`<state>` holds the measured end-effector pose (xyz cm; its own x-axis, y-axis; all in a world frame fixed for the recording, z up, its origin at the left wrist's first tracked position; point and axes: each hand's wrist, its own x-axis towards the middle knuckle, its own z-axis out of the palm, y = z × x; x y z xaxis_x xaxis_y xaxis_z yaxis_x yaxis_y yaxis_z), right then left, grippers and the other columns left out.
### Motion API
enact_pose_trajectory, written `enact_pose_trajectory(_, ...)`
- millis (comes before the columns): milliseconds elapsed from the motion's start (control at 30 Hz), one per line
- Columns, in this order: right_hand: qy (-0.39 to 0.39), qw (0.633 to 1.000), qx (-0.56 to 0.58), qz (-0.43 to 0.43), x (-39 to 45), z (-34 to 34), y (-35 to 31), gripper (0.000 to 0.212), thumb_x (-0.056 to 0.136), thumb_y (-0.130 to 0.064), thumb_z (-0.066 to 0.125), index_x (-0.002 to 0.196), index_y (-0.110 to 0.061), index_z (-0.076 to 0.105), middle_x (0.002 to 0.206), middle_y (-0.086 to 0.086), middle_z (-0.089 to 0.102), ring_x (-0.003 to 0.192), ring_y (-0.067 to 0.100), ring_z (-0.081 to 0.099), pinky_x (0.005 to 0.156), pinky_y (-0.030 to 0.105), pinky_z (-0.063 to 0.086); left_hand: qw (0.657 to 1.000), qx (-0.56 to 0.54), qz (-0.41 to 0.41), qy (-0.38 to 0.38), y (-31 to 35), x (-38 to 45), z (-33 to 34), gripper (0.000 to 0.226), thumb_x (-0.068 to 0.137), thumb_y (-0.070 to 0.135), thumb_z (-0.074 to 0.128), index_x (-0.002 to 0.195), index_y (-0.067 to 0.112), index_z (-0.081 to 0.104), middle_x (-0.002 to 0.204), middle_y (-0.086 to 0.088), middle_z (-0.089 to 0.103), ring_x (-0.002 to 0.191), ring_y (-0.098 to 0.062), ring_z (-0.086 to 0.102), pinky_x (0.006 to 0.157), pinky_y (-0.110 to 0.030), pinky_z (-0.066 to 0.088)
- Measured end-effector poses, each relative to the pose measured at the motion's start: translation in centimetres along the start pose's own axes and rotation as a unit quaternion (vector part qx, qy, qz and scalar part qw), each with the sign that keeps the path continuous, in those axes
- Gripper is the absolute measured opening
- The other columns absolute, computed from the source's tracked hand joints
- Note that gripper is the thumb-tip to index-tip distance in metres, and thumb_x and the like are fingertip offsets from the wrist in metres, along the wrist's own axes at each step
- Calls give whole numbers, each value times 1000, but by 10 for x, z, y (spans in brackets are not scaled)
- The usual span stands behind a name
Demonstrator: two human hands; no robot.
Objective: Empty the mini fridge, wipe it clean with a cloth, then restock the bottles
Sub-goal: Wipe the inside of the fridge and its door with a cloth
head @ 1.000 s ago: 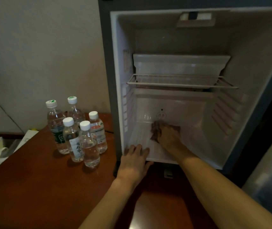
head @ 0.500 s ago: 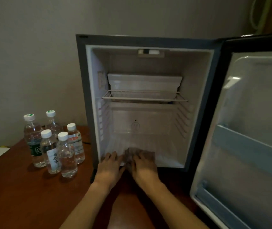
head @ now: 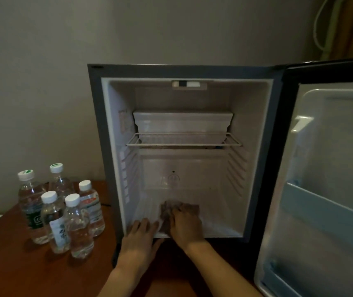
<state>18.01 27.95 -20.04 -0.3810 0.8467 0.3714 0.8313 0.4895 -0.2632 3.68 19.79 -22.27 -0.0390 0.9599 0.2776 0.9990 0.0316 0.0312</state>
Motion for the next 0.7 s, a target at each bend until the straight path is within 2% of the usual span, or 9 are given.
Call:
enact_pose_trajectory(67,25,999,18,-8,18,6,5,55,85,-44,29,106,-14,71,114,12,67,105,36,61,97,44,46,1000,15,12,8,-2,2,2,52,69,58,82,111,30,72,96,5,58,84,-20,62,49,-32,53)
enact_pose_trajectory(100,15,1000,24,-3,26,7,7,52,85,-43,33,105,-14,71,113,12,68,103,35,62,94,42,48,1000,20,15,10,-1,2,-2,52,68,60,81,110,31,72,95,5,57,83,-19,62,47,-31,52)
enact_pose_trajectory(133,0,1000,26,0,33,4,7,47,87,-41,37,108,-14,70,116,11,67,104,33,62,93,38,47,1000,18,15,7,-1,2,-4,51,74,61,75,115,32,70,101,5,57,89,-20,62,52,-33,54)
enact_pose_trajectory(167,-7,999,32,1,40,1,6,42,89,-37,43,111,-14,70,118,10,67,105,31,62,92,35,46,1000,6,12,5,0,1,-8,51,85,61,63,127,33,63,113,4,55,102,-21,59,64,-35,56)
enact_pose_trajectory(233,15,998,57,-1,51,0,7,34,88,-32,51,108,-15,72,116,8,69,102,29,65,88,30,46,1000,10,-10,-9,2,3,-8,54,100,60,40,149,35,38,138,3,42,128,-22,42,90,-38,50)
enact_pose_trajectory(267,28,997,65,1,56,0,7,34,85,-32,52,105,-15,73,113,8,70,99,29,66,86,29,47,1000,11,-21,-17,3,3,-10,56,102,60,35,152,35,31,144,4,36,133,-22,36,95,-37,46)
enact_pose_trajectory(333,27,998,64,2,63,-1,7,33,82,-31,52,99,-15,75,107,8,72,94,29,68,83,29,47,999,16,-23,-31,4,3,-15,58,102,61,33,154,36,28,146,4,34,135,-22,33,96,-37,45)
enact_pose_trajectory(533,-25,997,71,-17,47,-7,8,37,85,-42,53,109,-21,72,120,3,67,108,24,62,91,25,42,998,29,-22,-45,5,5,-16,57,103,58,35,154,33,28,145,2,36,134,-23,34,100,-38,43)
enact_pose_trajectory(700,-23,998,43,-34,11,-13,-3,57,81,-51,38,110,-14,72,123,11,64,111,30,60,94,32,46,999,17,-26,-42,7,4,-16,57,103,56,37,154,32,32,144,1,39,133,-24,37,100,-38,43)
